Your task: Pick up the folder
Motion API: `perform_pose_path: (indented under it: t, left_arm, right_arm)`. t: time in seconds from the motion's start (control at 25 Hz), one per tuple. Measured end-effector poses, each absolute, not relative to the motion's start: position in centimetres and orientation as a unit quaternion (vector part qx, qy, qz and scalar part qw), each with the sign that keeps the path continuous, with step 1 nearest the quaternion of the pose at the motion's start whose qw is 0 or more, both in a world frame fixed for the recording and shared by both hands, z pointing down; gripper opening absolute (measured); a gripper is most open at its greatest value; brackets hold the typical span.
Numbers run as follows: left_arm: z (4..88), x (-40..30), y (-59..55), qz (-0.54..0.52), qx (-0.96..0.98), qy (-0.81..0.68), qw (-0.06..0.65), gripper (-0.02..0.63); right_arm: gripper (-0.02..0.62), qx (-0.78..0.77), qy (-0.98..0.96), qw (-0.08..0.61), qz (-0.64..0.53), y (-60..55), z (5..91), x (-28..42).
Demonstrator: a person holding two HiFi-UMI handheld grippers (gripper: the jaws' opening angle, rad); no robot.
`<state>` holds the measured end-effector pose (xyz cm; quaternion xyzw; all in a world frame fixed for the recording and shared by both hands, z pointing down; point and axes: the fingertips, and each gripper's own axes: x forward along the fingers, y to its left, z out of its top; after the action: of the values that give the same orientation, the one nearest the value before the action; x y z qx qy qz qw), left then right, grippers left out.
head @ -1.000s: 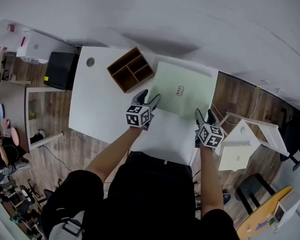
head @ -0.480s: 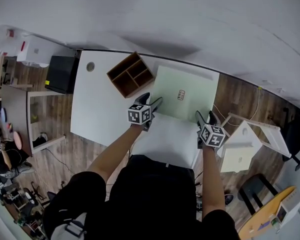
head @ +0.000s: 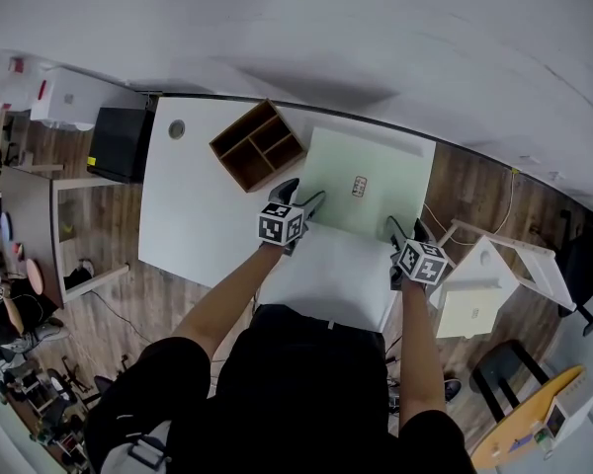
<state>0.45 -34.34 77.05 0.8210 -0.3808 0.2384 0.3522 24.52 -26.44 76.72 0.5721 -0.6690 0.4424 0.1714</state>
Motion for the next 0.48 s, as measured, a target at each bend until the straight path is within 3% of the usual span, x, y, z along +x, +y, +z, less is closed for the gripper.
perform_pose_path:
  t: [0.28,0.48]
  left_arm:
    - [78.5,0.0,-34.0,0.185,0.799,-0.375,0.431,0.338]
    - [78.3,0.1,-33.9,0.183,0.799,-0.379,0.43,0.34]
  right_arm:
    - [0.331,0.553,-0.677,0.125,0.47,-26.4,77.8,24.6]
    - [0.33,0.545,-0.677,0.132,0.477,-26.4,77.8,24.5]
